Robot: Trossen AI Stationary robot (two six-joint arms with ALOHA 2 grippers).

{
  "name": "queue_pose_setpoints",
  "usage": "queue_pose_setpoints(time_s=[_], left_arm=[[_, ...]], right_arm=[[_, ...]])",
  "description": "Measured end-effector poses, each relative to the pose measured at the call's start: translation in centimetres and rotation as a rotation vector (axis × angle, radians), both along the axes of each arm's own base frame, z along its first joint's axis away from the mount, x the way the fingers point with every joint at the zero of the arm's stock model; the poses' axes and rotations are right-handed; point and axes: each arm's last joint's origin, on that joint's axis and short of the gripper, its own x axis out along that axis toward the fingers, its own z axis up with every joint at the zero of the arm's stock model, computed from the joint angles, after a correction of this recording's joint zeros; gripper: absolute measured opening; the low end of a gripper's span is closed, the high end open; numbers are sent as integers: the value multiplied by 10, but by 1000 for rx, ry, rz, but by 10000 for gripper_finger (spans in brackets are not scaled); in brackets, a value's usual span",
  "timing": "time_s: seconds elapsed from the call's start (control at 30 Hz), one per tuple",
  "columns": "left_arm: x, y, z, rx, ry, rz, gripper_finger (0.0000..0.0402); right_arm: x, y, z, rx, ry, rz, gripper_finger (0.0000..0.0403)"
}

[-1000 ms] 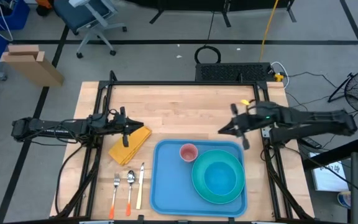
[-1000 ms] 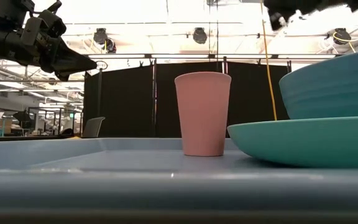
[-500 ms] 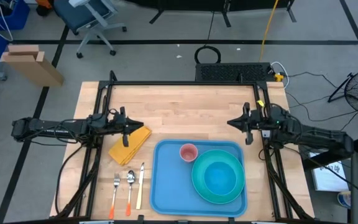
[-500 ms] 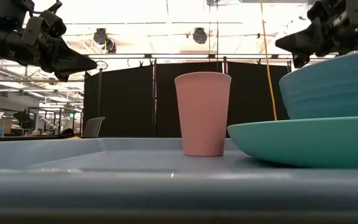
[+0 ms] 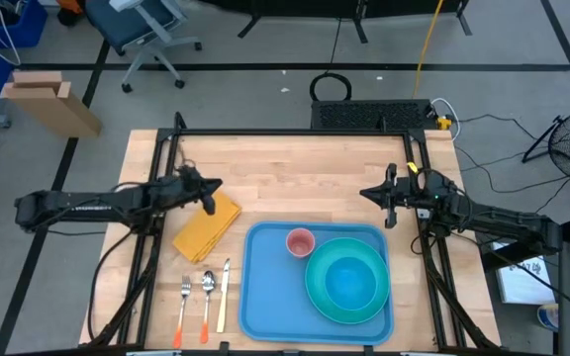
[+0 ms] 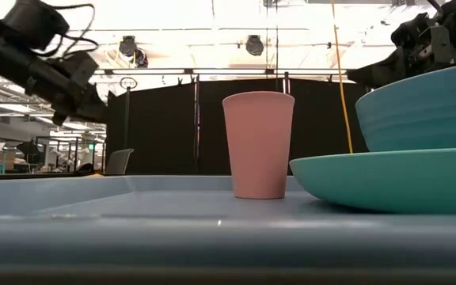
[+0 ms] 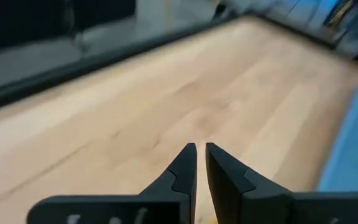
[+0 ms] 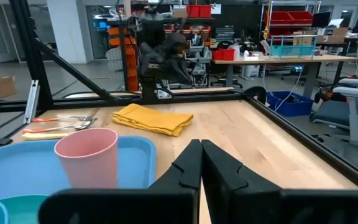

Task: Set up tray
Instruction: Put the yellow napkin to the left of the blue tray

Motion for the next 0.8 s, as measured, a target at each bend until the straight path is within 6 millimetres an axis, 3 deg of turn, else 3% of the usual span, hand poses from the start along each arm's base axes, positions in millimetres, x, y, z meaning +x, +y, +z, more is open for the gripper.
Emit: queue_pose_setpoints(time_s=[0.17,0.37,0.57,0.8], left_arm=[[11,15,16,-108,229,32,70],[37,34,28,-207,390,-74,166],[48,55,10,-335,611,-15,271],[34,73,-10,-435,788,55,349]], right_arm=[[0,0,0,-3,1,0,0],[0,2,-1,-8,7,61,0],[0,5,-1,-31,13,176,0],[0,5,-2,-37,15,185,0]])
